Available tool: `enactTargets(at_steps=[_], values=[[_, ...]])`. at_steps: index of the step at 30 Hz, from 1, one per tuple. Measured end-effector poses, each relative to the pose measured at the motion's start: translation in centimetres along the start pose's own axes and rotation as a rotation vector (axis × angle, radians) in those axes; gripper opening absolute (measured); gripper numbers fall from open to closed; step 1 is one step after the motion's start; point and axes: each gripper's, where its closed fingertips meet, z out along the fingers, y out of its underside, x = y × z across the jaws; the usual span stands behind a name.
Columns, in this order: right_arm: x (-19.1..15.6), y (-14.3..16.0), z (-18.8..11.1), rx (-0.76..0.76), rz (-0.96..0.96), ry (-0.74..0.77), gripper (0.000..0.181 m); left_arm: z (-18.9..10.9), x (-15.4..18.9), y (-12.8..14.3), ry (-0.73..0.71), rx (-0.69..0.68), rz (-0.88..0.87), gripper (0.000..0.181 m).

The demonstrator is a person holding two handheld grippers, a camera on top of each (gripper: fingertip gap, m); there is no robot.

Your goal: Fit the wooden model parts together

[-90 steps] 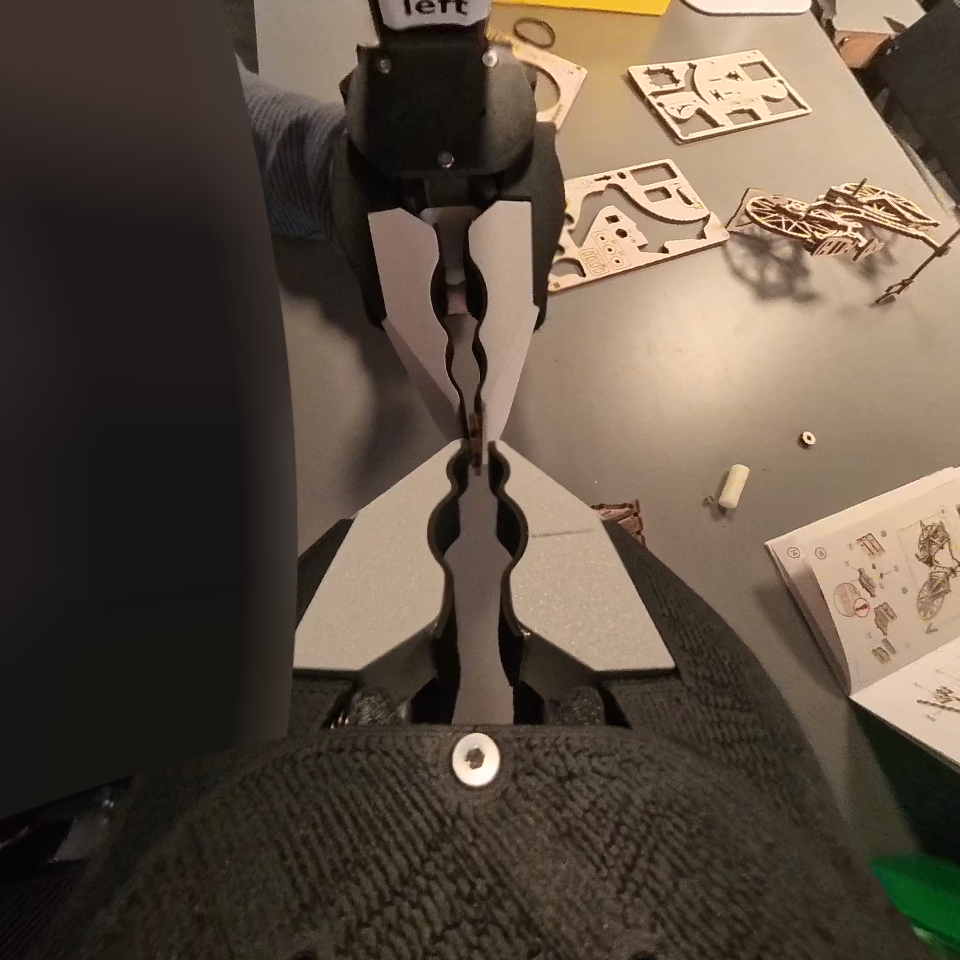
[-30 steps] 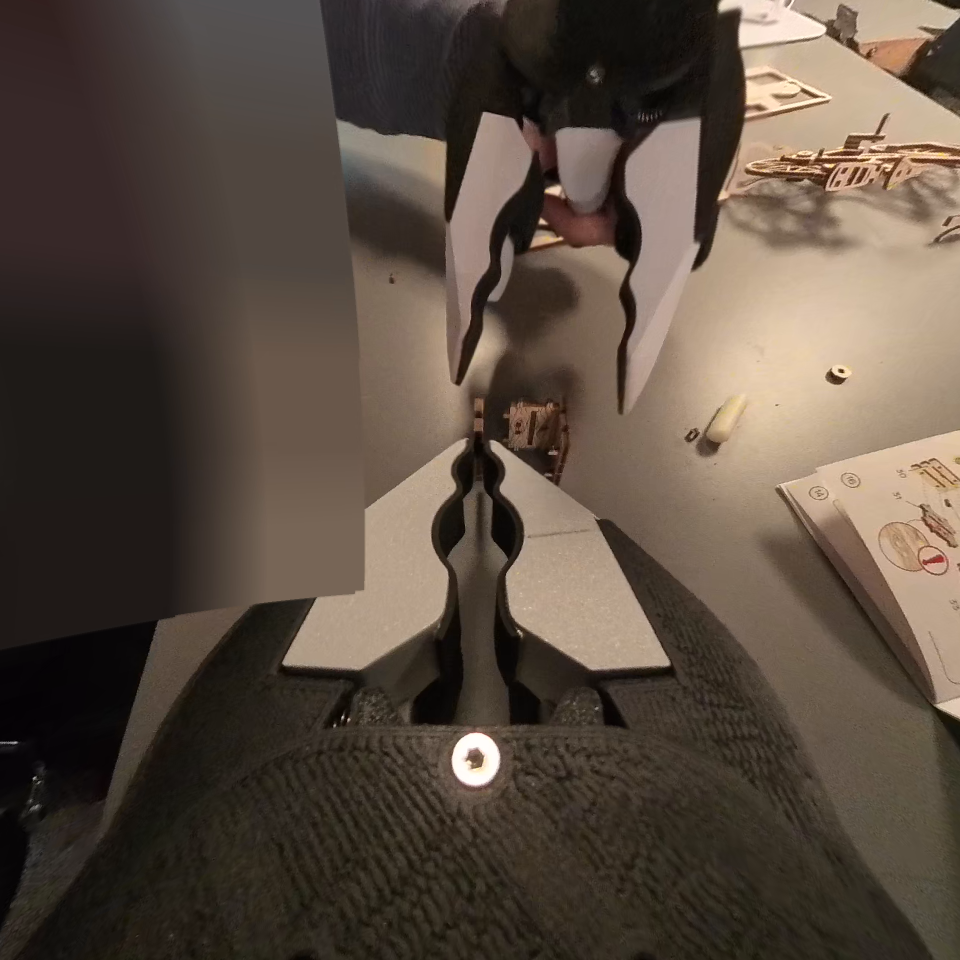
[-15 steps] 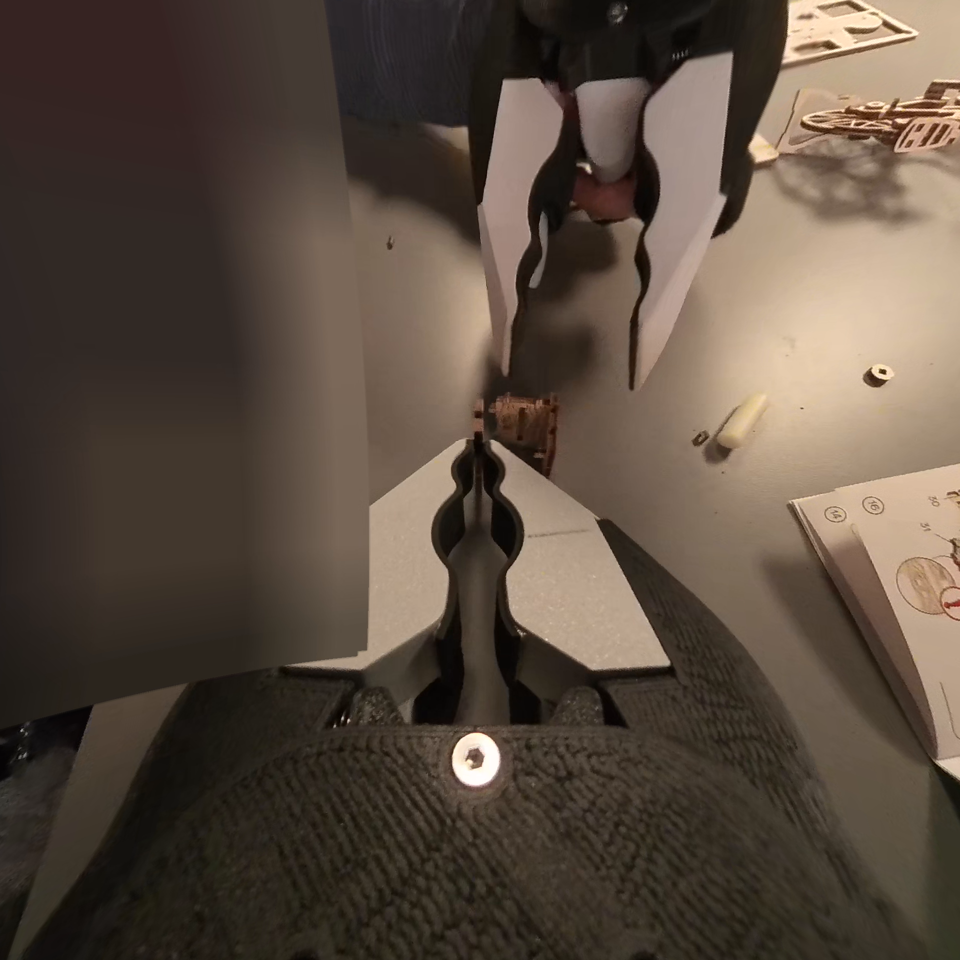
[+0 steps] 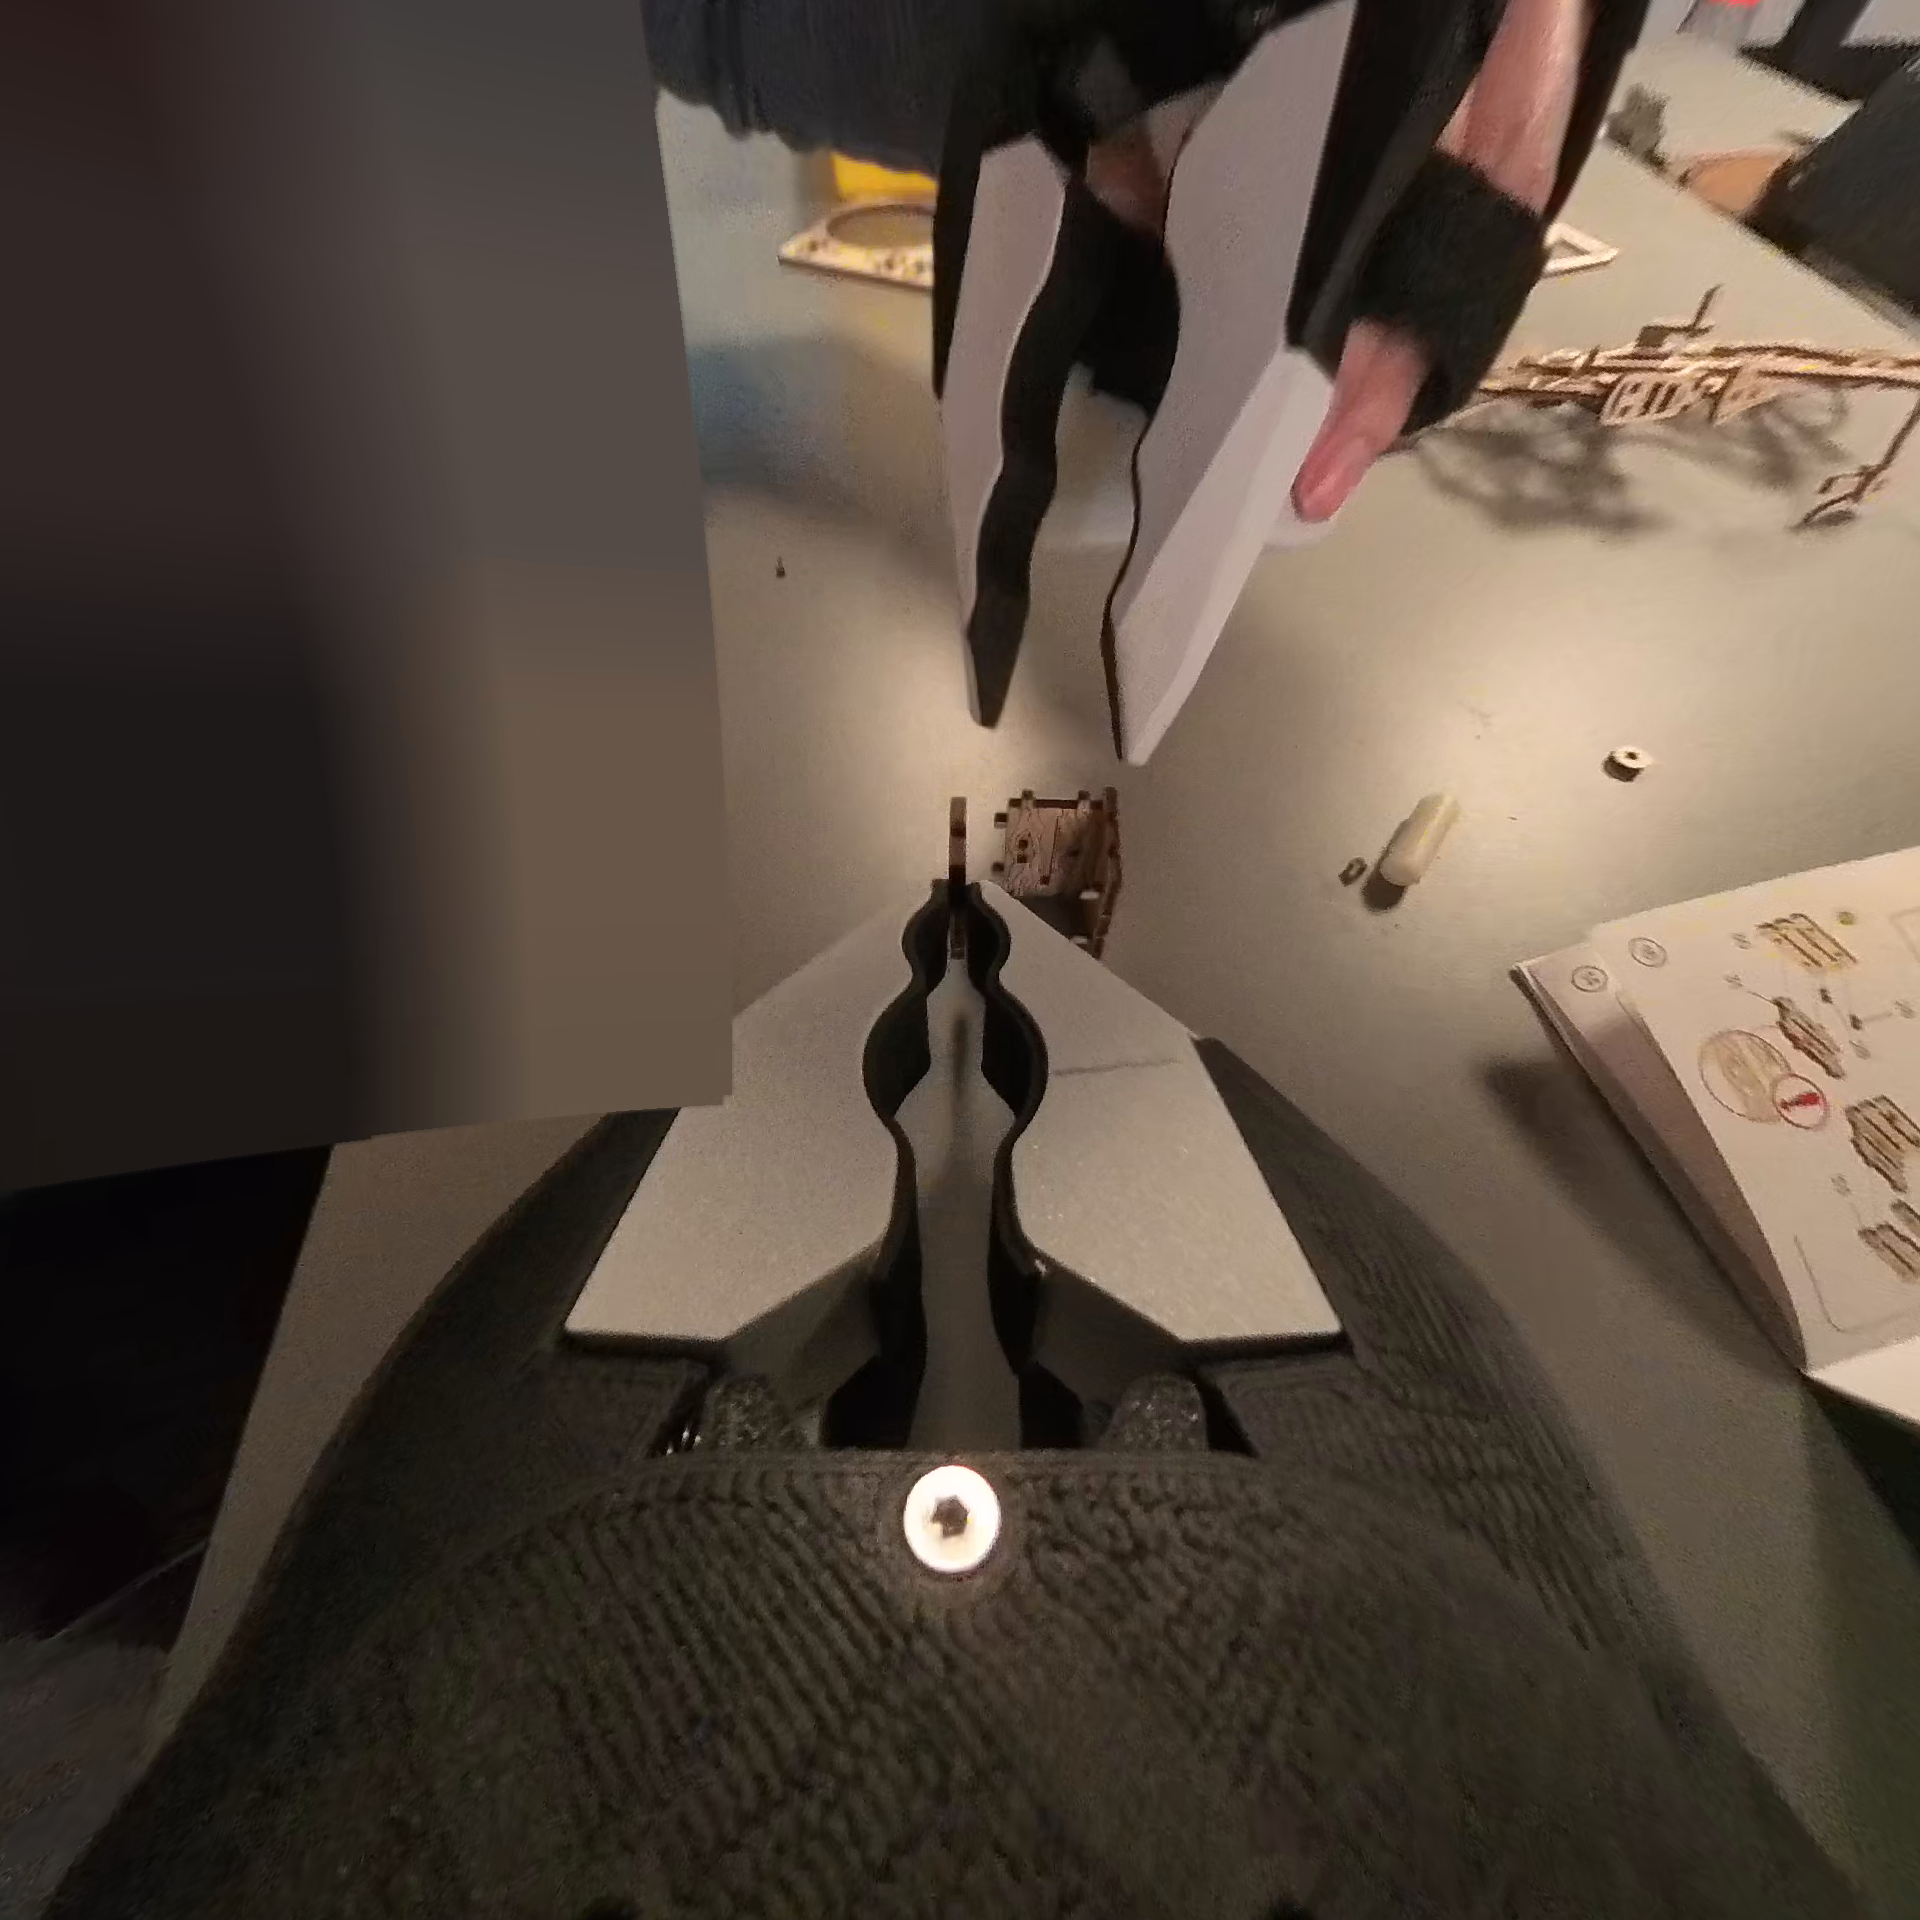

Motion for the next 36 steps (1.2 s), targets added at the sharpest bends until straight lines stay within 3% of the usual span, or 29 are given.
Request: enactTargets(at_steps=[1, 6, 15, 20, 27, 31, 36], values=[[0.0, -0.2, -0.4, 0.024, 0.003, 0.007, 0.001, 0.2, -0.1, 0.3, 0.016, -0.038, 0.035, 0.036], [-0.5, -0.8, -1.3, 0.088, 0.014, -0.007, 0.001, 1.4, 0.3, 0.9, 0.091, -0.152, 0.190, 0.034], [-0.7, -1.0, -1.5, 0.106, 0.027, -0.030, 0.001, 1.4, -0.4, -0.1, 0.006, -0.260, 0.495, 0.034], [-0.7, -1.2, -1.8, 0.127, 0.039, -0.031, 0.001, 1.3, 0.6, -1.0, 0.086, -0.220, 0.518, 0.031], [-0.8, -1.1, -1.8, 0.129, 0.045, -0.037, 0.001, 2.2, 0.8, 0.9, 0.173, -0.311, 0.523, 0.028], [-0.6, -1.2, -1.9, 0.138, 0.060, -0.040, 0.001, 2.3, 1.0, 1.9, 0.193, -0.350, 0.492, 0.015], [0.0, -1.7, -2.4, 0.198, 0.111, -0.041, 0.000, 1.7, 0.3, 2.6, 0.086, -0.339, 0.384, 0.000]])
